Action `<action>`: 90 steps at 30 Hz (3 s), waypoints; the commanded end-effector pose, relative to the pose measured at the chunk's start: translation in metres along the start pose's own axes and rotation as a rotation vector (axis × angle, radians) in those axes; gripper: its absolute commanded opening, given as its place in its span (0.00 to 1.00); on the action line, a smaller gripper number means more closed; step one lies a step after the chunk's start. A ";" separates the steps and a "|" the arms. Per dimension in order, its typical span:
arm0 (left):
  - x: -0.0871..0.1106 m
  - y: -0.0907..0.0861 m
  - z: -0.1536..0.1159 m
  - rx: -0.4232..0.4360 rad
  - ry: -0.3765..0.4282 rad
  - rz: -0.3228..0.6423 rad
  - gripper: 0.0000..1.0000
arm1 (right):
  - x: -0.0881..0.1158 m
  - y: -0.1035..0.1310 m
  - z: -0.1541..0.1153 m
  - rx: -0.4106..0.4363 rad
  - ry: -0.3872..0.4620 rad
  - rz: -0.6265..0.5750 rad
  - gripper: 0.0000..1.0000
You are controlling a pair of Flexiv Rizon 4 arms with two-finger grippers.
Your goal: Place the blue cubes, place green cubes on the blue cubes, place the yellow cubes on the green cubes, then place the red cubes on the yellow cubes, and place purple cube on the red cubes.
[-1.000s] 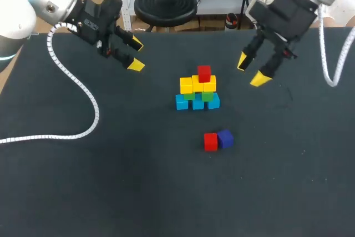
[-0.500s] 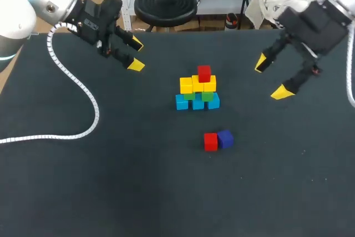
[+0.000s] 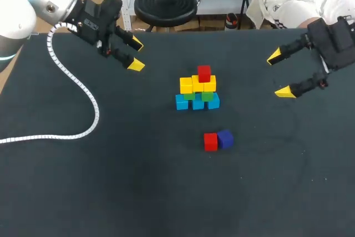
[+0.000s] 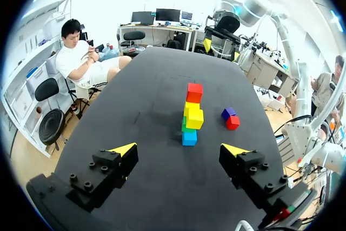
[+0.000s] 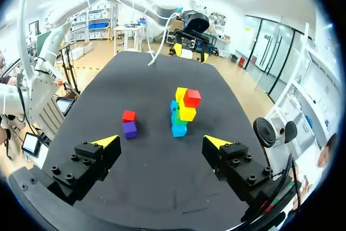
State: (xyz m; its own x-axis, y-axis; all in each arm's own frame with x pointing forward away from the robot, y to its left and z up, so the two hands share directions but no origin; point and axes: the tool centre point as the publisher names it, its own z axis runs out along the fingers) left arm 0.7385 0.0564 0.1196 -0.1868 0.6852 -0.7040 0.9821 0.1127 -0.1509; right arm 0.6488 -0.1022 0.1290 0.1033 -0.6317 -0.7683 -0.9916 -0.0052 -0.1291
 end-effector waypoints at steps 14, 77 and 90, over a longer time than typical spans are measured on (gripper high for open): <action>0.000 0.000 0.000 0.001 -0.001 0.002 1.00 | -0.009 -0.056 -0.007 -0.145 -0.082 -0.011 1.00; -0.002 -0.191 0.075 0.111 0.259 0.099 1.00 | -0.008 -0.055 0.005 -0.166 -0.113 -0.032 1.00; -0.001 -0.222 0.091 -0.068 0.252 0.077 1.00 | -0.008 -0.055 0.005 -0.166 -0.113 -0.032 1.00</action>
State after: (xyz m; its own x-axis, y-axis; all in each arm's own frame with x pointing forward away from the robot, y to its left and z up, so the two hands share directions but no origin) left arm 0.5465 -0.0264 0.0921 -0.0930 0.8472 -0.5231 0.9882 0.0145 -0.1522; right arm 0.7028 -0.0924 0.1397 0.1332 -0.5397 -0.8312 -0.9860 -0.1572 -0.0559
